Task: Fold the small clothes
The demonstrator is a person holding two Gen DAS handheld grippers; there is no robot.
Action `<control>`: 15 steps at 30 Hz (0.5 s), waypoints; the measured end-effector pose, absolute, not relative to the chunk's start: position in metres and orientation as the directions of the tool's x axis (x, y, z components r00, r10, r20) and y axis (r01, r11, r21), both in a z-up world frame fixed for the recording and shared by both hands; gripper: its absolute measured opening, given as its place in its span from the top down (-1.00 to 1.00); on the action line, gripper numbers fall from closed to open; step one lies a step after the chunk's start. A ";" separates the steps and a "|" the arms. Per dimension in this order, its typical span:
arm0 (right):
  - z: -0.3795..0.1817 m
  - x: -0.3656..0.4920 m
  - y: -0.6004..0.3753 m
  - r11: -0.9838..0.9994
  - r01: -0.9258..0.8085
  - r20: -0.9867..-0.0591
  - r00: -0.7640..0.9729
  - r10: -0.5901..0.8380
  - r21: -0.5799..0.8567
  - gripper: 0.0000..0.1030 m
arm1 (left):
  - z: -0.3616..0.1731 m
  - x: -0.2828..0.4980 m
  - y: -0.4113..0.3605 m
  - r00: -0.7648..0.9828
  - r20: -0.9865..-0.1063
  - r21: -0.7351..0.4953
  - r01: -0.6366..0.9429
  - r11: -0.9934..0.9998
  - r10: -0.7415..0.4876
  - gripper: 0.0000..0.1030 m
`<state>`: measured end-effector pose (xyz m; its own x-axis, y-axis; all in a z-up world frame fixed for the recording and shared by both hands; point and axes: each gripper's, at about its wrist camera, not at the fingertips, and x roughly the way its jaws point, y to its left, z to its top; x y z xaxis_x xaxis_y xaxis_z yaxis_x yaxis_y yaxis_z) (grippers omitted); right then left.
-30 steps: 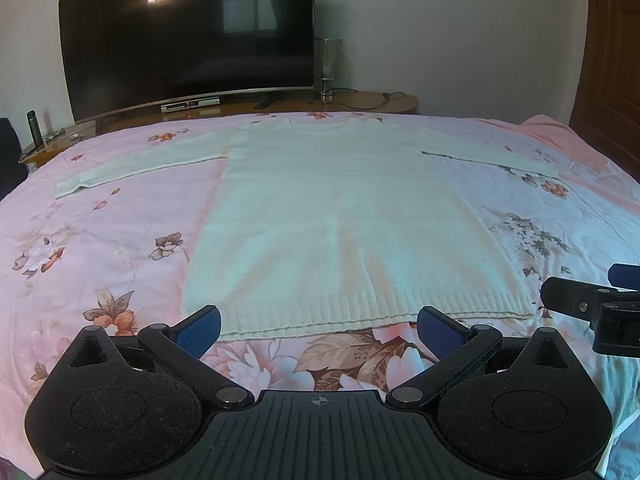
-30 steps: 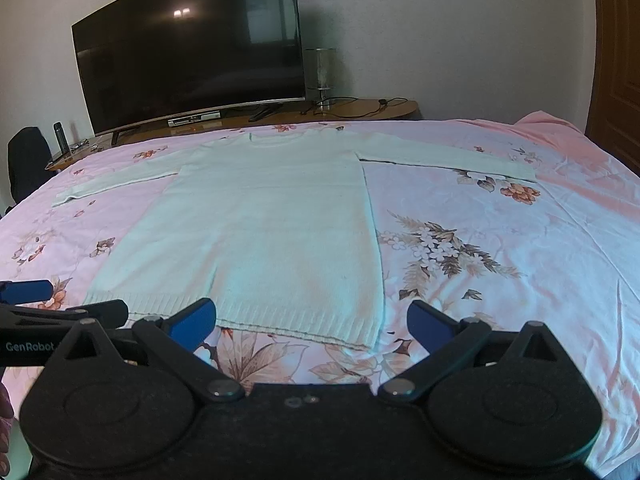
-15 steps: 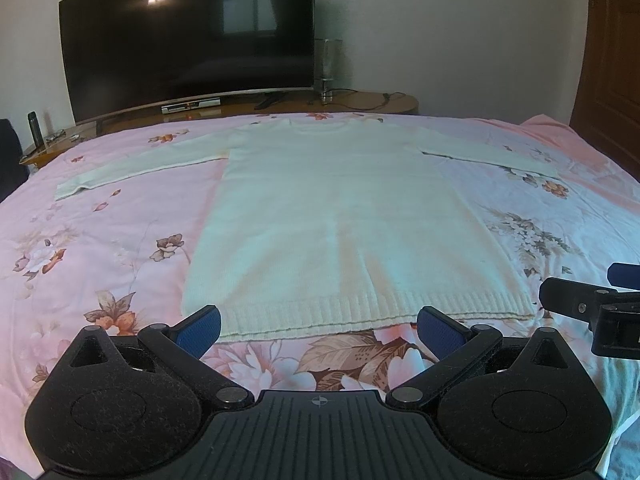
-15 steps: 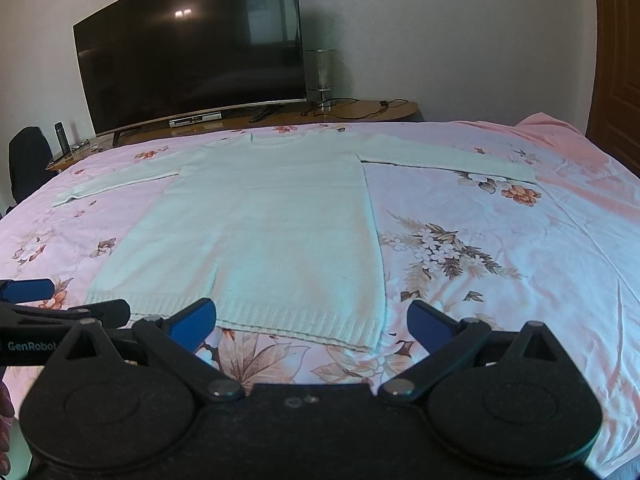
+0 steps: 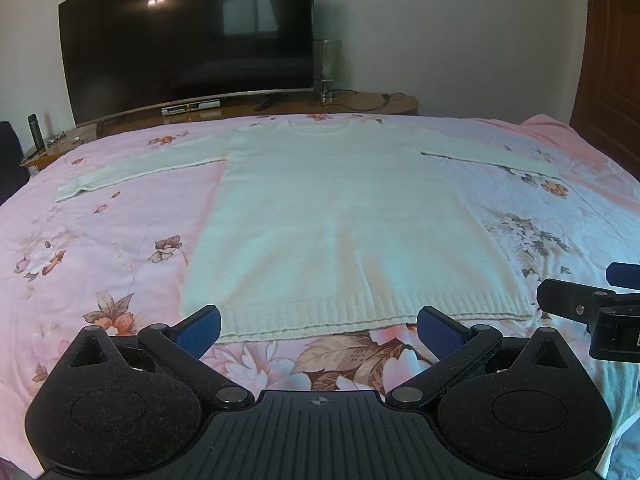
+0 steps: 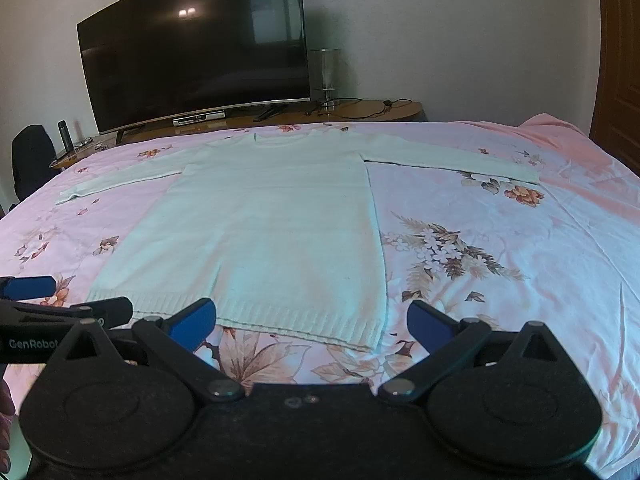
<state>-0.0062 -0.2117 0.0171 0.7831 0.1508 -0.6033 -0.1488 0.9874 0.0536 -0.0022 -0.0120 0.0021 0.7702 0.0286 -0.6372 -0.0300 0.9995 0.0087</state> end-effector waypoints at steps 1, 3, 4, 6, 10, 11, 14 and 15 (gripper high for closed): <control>0.017 -0.006 -0.212 0.987 -0.149 -0.602 0.784 0.151 0.054 -0.98 | 0.002 -0.002 -0.012 0.770 -0.638 0.009 -0.030 1.000 0.029 -1.00; 0.017 -0.007 -0.213 0.987 -0.150 -0.603 0.783 0.152 0.054 -0.98 | 0.003 -0.002 -0.013 0.769 -0.638 0.011 -0.031 0.999 0.031 -1.00; 0.017 -0.007 -0.213 0.987 -0.150 -0.602 0.784 0.152 0.055 -0.98 | 0.003 -0.002 -0.013 0.769 -0.638 0.010 -0.031 0.999 0.031 -1.00; 0.017 -0.007 -0.213 0.987 -0.150 -0.602 0.784 0.152 0.055 -0.98 | 0.003 -0.003 -0.013 0.769 -0.638 0.011 -0.032 0.999 0.032 -1.00; 0.017 -0.007 -0.213 0.987 -0.150 -0.603 0.783 0.153 0.055 -0.98 | 0.003 -0.003 -0.014 0.768 -0.639 0.014 -0.033 0.999 0.034 -1.00; 0.017 -0.007 -0.214 0.987 -0.151 -0.603 0.783 0.153 0.056 -0.98 | 0.003 -0.003 -0.014 0.768 -0.639 0.015 -0.034 0.999 0.036 -1.00; 0.017 -0.007 -0.214 0.987 -0.150 -0.604 0.783 0.152 0.055 -0.98 | 0.004 -0.003 -0.015 0.768 -0.639 0.017 -0.035 0.999 0.038 -1.00; 0.018 -0.008 -0.214 0.987 -0.150 -0.603 0.783 0.153 0.056 -0.98 | 0.004 -0.003 -0.015 0.769 -0.639 0.018 -0.035 0.999 0.038 -1.00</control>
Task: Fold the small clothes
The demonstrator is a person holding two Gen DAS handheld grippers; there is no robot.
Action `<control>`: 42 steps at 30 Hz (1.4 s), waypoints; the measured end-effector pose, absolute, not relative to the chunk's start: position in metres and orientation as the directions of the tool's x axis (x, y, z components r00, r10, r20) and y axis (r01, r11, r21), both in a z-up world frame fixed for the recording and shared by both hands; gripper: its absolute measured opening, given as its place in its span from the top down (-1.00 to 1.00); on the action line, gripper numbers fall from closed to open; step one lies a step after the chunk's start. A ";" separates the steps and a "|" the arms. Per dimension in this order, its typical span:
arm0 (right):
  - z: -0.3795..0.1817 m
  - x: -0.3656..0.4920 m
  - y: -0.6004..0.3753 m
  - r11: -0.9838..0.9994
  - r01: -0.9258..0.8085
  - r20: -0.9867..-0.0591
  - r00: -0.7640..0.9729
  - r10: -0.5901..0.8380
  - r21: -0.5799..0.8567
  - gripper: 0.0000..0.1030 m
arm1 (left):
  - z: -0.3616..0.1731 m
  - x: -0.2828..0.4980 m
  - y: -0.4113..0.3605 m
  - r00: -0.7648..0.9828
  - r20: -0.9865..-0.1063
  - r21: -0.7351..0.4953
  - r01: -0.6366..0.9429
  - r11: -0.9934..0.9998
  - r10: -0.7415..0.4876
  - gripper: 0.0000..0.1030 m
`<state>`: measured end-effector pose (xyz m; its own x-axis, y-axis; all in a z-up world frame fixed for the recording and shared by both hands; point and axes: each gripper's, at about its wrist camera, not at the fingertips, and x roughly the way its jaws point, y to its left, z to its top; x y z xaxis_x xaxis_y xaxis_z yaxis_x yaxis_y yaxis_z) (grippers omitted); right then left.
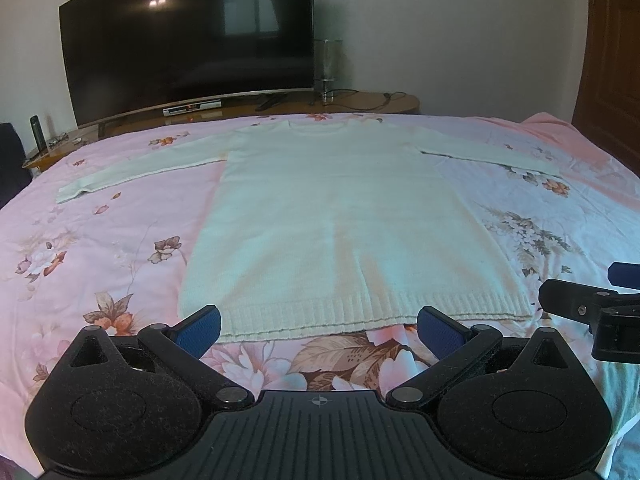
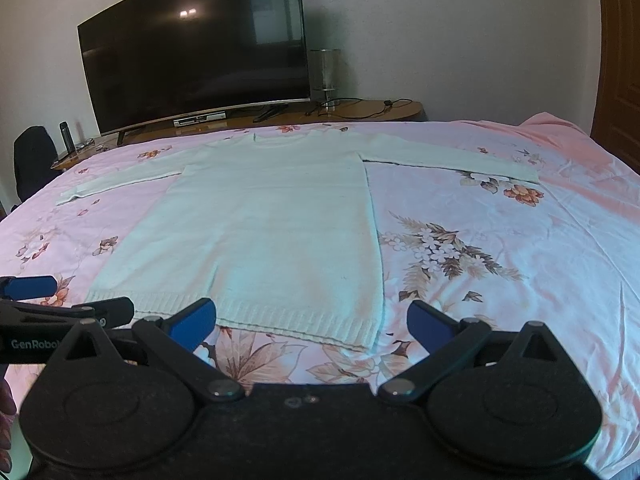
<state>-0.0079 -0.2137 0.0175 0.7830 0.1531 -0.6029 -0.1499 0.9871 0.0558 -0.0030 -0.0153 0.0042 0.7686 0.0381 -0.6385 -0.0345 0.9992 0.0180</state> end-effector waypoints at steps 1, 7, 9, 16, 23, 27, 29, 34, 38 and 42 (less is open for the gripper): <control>0.017 -0.008 -0.215 0.987 -0.151 -0.602 0.783 0.154 0.057 -0.98 | 0.004 -0.003 -0.016 0.769 -0.638 0.019 -0.034 0.999 0.039 -1.00; 0.017 -0.007 -0.216 0.987 -0.150 -0.601 0.784 0.156 0.059 -0.99 | 0.005 -0.002 -0.017 0.769 -0.638 0.026 -0.032 0.999 0.042 -1.00; 0.017 -0.007 -0.216 0.987 -0.151 -0.601 0.783 0.157 0.060 -0.98 | 0.005 -0.002 -0.017 0.769 -0.638 0.027 -0.031 0.999 0.041 -1.00; 0.017 -0.007 -0.216 0.987 -0.150 -0.602 0.783 0.156 0.061 -0.98 | 0.006 -0.002 -0.017 0.769 -0.639 0.026 -0.030 0.999 0.040 -1.00; 0.017 -0.006 -0.215 0.987 -0.152 -0.602 0.783 0.156 0.058 -0.98 | 0.005 -0.002 -0.016 0.770 -0.637 0.024 -0.030 0.999 0.038 -1.00; 0.016 -0.006 -0.215 0.987 -0.151 -0.603 0.783 0.155 0.057 -0.99 | 0.005 -0.002 -0.015 0.769 -0.638 0.023 -0.031 0.999 0.039 -1.00; 0.016 -0.006 -0.214 0.987 -0.151 -0.604 0.782 0.154 0.057 -0.99 | 0.004 -0.001 -0.014 0.768 -0.639 0.024 -0.032 0.999 0.039 -1.00; 0.017 -0.003 -0.212 0.988 -0.143 -0.597 0.789 0.145 0.051 -0.99 | 0.007 0.004 -0.003 0.772 -0.634 -0.008 -0.056 0.998 0.038 -1.00; 0.023 0.004 -0.221 0.995 -0.087 -0.555 0.826 0.096 0.042 -0.99 | 0.008 0.030 0.011 0.749 -0.662 -0.026 -0.062 0.998 0.029 -1.00; 0.027 0.025 -0.252 0.995 0.018 -0.527 0.849 0.037 0.098 -0.98 | 0.003 0.074 0.030 0.698 -0.715 -0.099 -0.072 0.993 -0.021 -1.00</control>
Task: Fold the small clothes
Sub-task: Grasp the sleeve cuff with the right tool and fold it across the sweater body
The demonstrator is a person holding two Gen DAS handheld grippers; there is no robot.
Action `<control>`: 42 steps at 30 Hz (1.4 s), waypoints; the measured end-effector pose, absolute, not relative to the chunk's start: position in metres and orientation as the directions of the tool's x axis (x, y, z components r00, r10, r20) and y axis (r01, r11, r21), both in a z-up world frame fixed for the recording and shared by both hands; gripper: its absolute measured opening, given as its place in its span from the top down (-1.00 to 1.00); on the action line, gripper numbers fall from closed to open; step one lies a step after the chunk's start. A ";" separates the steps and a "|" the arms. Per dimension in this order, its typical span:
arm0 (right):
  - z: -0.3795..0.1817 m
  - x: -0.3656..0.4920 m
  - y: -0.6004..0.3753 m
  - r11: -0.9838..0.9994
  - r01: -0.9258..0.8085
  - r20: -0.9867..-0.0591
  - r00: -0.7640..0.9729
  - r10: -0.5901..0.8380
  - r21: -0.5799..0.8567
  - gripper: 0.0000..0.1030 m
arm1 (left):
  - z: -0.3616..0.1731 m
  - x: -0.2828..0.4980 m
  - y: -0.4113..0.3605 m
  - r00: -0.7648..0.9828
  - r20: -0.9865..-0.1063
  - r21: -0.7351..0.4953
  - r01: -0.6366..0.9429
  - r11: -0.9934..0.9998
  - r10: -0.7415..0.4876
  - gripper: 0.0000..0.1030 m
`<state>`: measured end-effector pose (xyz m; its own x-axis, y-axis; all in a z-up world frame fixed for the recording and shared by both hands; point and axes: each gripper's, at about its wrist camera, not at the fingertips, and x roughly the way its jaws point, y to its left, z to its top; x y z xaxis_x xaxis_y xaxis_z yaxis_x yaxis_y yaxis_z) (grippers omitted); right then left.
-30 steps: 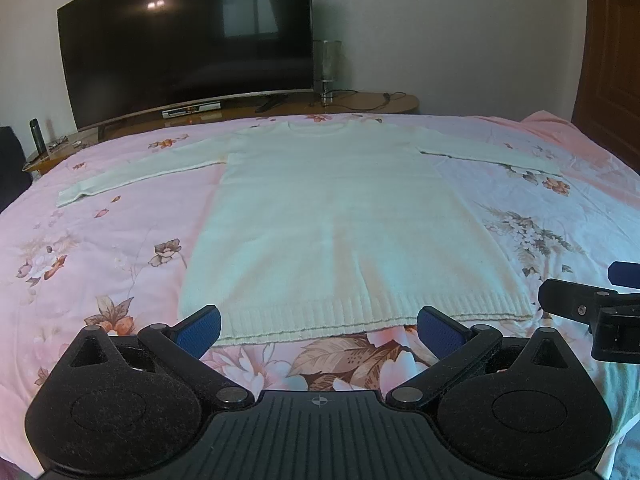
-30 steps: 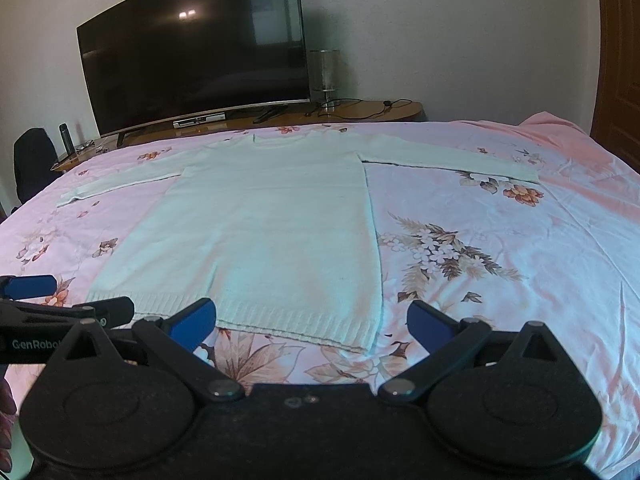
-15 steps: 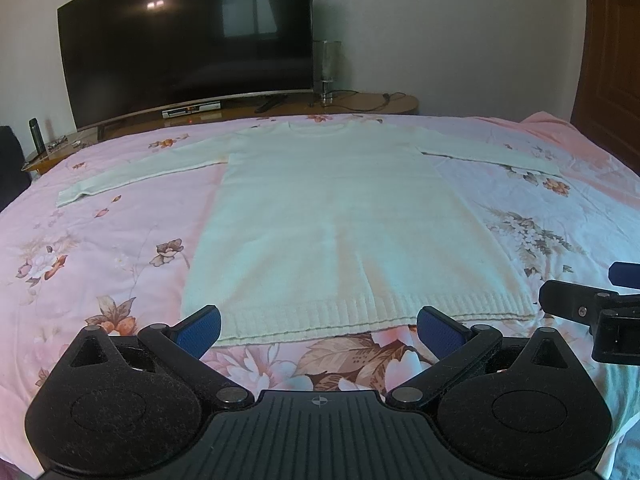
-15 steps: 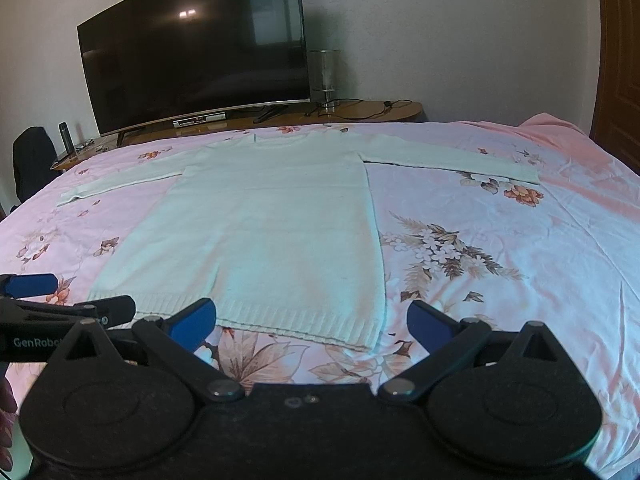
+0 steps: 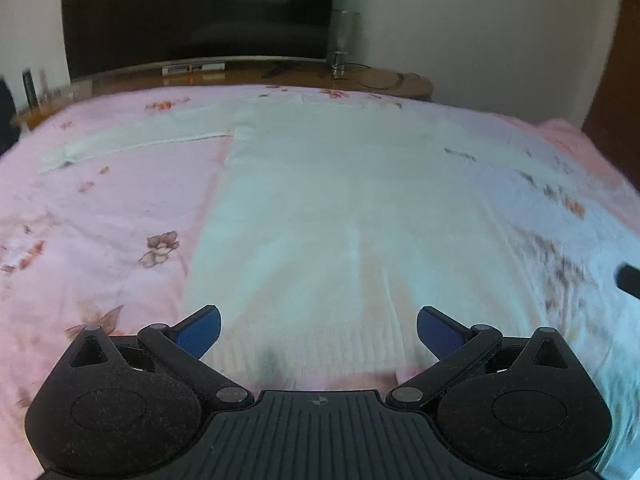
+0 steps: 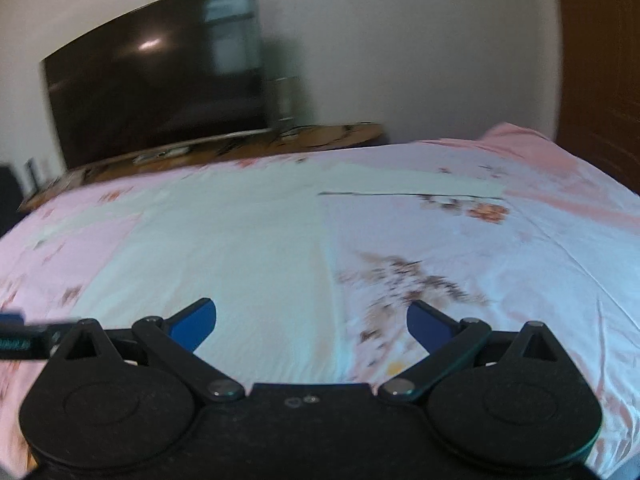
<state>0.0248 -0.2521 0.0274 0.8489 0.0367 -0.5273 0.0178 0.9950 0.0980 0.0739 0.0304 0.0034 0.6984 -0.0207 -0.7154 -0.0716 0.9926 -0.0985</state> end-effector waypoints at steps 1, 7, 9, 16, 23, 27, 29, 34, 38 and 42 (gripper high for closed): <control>0.028 0.031 -0.261 0.994 0.043 -0.522 0.853 0.018 0.105 -0.95 | 0.004 0.083 0.035 0.715 -0.699 -0.089 -0.086 0.992 -0.001 -1.00; 0.034 0.082 -0.317 0.976 0.141 -0.492 0.870 -0.043 0.164 -0.91 | 0.001 0.160 0.068 0.719 -0.686 -0.001 -0.154 0.988 0.111 -1.00; 0.038 0.104 -0.333 0.971 0.166 -0.471 0.880 -0.067 0.171 -0.91 | -0.003 0.184 0.084 0.715 -0.689 -0.016 -0.185 0.983 0.124 -1.00; 0.035 0.209 -0.382 0.956 0.236 -0.404 0.903 -0.149 0.175 -0.88 | -0.029 0.258 0.142 0.726 -0.617 0.045 -0.353 0.935 0.304 -1.00; -0.031 0.314 -0.456 0.813 0.403 -0.515 0.844 -0.153 0.419 0.43 | -0.061 0.321 0.181 0.716 -0.631 0.007 -0.379 0.925 0.298 -1.00; -0.072 0.337 -0.493 0.656 0.489 -0.538 0.830 -0.147 0.575 0.25 | -0.073 0.333 0.181 0.713 -0.626 0.038 -0.374 0.926 0.314 -1.00; -0.085 0.340 -0.503 0.605 0.507 -0.546 0.826 -0.139 0.614 0.05 | -0.078 0.336 0.181 0.712 -0.635 0.040 -0.359 0.933 0.301 -1.00; -0.101 0.347 -0.515 0.553 0.481 -0.509 0.853 -0.116 0.680 -0.08 | -0.091 0.342 0.182 0.694 -0.671 0.016 -0.340 0.940 0.262 -1.00; -0.102 0.361 -0.518 0.559 0.506 -0.535 0.836 -0.127 0.657 0.56 | -0.096 0.343 0.183 0.657 -0.684 0.062 -0.380 0.923 0.316 -1.00; -0.099 0.372 -0.525 0.576 0.541 -0.571 0.807 -0.152 0.612 0.93 | -0.096 0.340 0.188 0.645 -0.702 0.064 -0.364 0.929 0.302 -1.00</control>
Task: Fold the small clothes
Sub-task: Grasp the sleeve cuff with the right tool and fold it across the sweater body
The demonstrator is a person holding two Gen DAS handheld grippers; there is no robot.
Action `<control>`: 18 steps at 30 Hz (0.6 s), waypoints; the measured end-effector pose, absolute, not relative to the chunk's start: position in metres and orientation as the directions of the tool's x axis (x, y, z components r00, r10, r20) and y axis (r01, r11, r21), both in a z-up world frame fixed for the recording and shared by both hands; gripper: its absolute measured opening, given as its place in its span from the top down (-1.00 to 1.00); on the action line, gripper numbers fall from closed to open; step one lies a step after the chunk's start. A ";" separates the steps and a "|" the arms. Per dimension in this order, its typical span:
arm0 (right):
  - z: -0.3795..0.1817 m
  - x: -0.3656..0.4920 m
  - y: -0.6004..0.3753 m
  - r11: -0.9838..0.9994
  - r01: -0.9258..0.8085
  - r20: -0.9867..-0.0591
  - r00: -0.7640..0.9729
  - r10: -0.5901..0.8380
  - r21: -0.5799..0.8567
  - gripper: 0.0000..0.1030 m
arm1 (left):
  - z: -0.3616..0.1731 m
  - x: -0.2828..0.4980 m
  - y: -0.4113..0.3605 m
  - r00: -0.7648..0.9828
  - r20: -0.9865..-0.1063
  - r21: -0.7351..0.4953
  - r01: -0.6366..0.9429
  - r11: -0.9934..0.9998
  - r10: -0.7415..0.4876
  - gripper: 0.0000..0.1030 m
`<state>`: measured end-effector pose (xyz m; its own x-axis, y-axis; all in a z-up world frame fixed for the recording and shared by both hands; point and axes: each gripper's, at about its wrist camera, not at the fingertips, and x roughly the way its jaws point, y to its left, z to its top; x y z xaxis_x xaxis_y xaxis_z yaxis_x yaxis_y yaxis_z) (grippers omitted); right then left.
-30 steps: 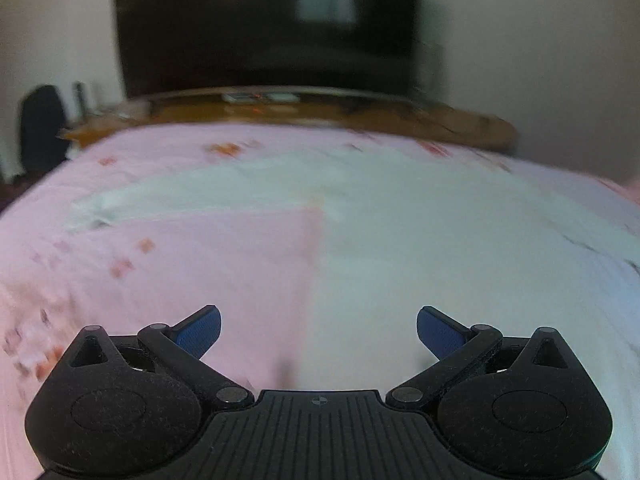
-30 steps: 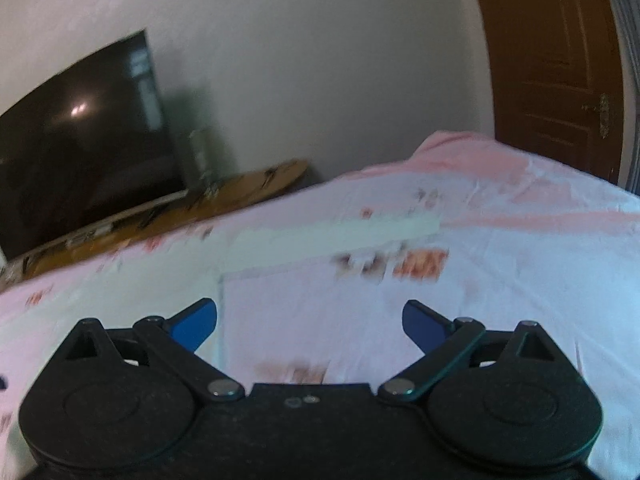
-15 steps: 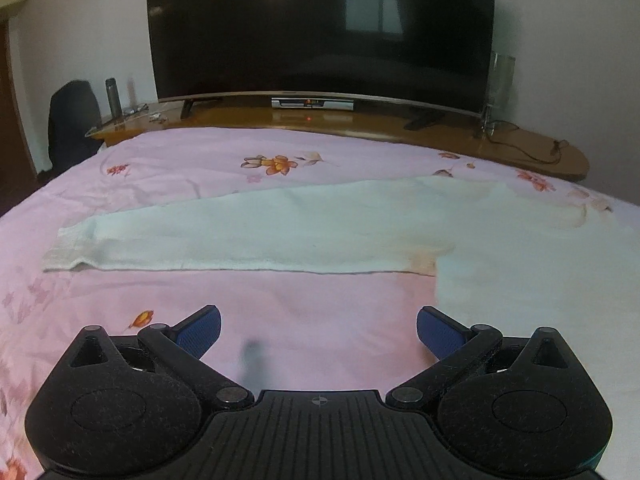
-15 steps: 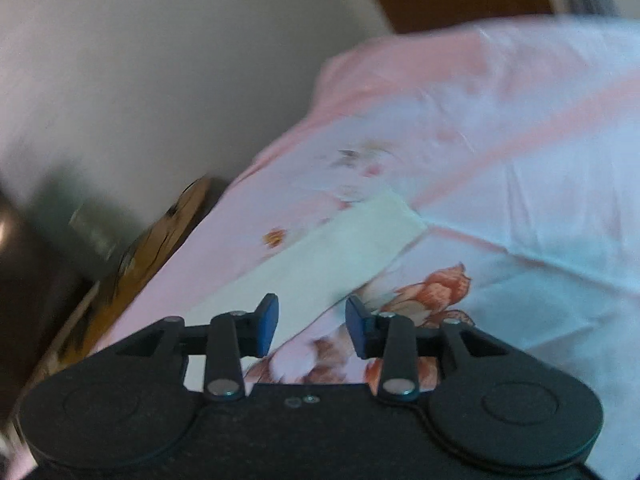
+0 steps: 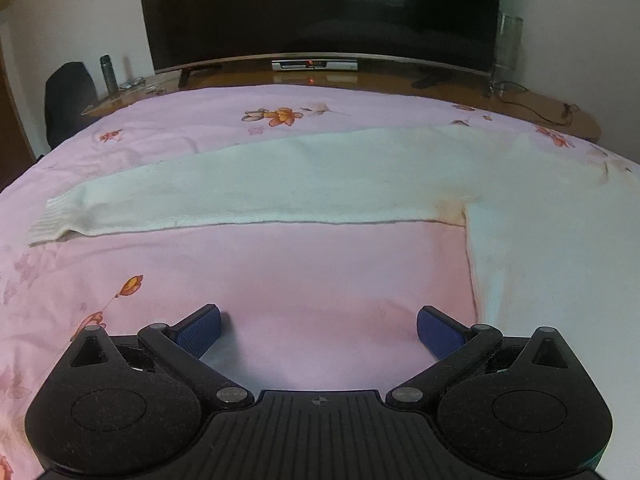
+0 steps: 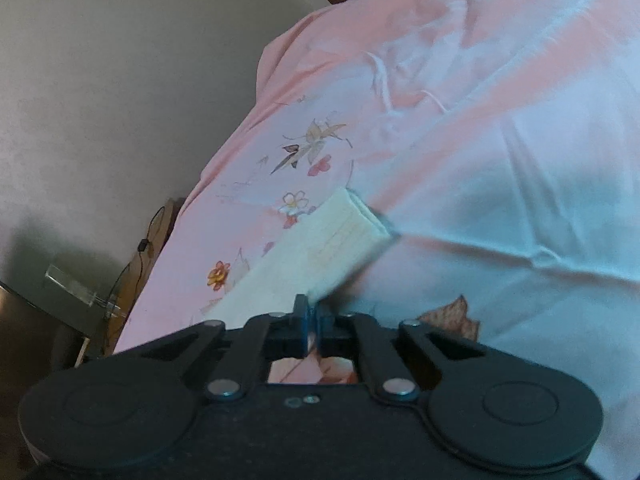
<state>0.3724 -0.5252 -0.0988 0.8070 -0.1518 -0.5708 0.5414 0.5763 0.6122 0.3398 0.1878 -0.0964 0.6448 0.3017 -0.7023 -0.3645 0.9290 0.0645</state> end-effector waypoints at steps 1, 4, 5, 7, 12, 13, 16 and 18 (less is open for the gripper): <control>-0.095 0.380 -0.523 0.606 0.541 -0.572 0.803 -0.168 0.582 0.93 | -0.095 0.339 0.190 0.643 -0.707 0.058 -0.362 0.931 0.294 -1.00; -0.076 0.387 -0.510 0.682 0.512 -0.542 0.816 -0.198 0.522 0.92 | -0.093 0.333 0.193 0.646 -0.713 0.042 -0.350 0.936 0.273 -1.00; -0.067 0.390 -0.500 0.726 0.485 -0.525 0.827 -0.201 0.487 0.93 | -0.093 0.331 0.194 0.646 -0.713 0.044 -0.348 0.936 0.274 -1.00; -0.051 0.394 -0.478 0.794 0.426 -0.496 0.848 -0.184 0.433 0.93 | -0.093 0.325 0.195 0.650 -0.709 0.045 -0.347 0.937 0.275 -1.00; -0.016 0.409 -0.389 0.936 0.192 -0.421 0.905 -0.053 0.295 0.93 | -0.091 0.310 0.202 0.637 -0.700 0.062 -0.394 0.917 0.322 -1.00; -0.012 0.412 -0.368 0.952 0.142 -0.415 0.910 -0.017 0.272 0.93 | -0.091 0.307 0.204 0.635 -0.697 0.074 -0.396 0.915 0.331 -1.00; -0.010 0.421 -0.303 0.967 0.003 -0.421 0.901 0.107 0.253 0.93 | -0.089 0.298 0.211 0.635 -0.693 0.085 -0.400 0.913 0.342 -1.00; -0.015 0.427 -0.259 0.967 -0.078 -0.436 0.882 0.180 0.241 0.93 | -0.089 0.293 0.217 0.630 -0.697 0.079 -0.408 0.909 0.343 -1.00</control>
